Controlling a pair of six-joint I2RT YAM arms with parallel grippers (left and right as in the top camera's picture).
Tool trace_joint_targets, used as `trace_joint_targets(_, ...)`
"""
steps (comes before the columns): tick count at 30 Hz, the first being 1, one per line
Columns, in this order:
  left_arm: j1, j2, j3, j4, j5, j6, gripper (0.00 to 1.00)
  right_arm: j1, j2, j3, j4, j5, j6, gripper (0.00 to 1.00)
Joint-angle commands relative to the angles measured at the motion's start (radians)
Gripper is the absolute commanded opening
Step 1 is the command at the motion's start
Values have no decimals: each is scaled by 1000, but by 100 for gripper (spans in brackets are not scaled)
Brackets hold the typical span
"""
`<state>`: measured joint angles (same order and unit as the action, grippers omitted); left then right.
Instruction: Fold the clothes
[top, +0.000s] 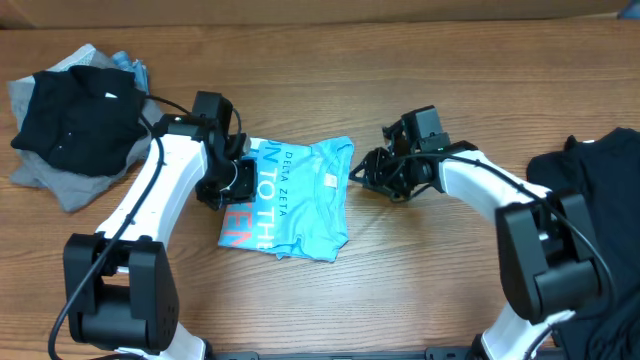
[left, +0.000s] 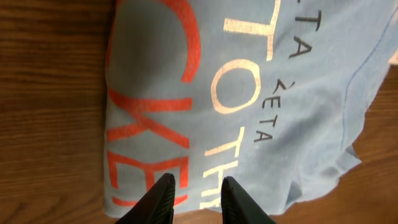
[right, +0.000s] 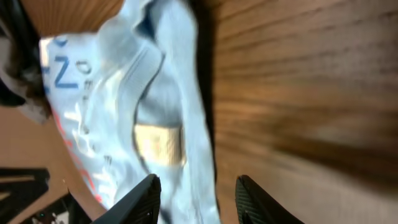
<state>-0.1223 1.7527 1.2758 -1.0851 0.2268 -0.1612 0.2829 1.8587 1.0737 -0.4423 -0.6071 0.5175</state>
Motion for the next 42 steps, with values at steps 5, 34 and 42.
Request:
trace_joint_targets(5,19,-1,2,-61,20,36,37,32,-285,8,-189,-24,-80,51)
trace_joint_targets(34,41,1,-218,175,-73,-69,4,235,-51,-126,-187,-5,325,46)
trace_joint_targets(42,141,1,-218,137,-7,-34,30,235,-49,-127,-159,-38,330,46)
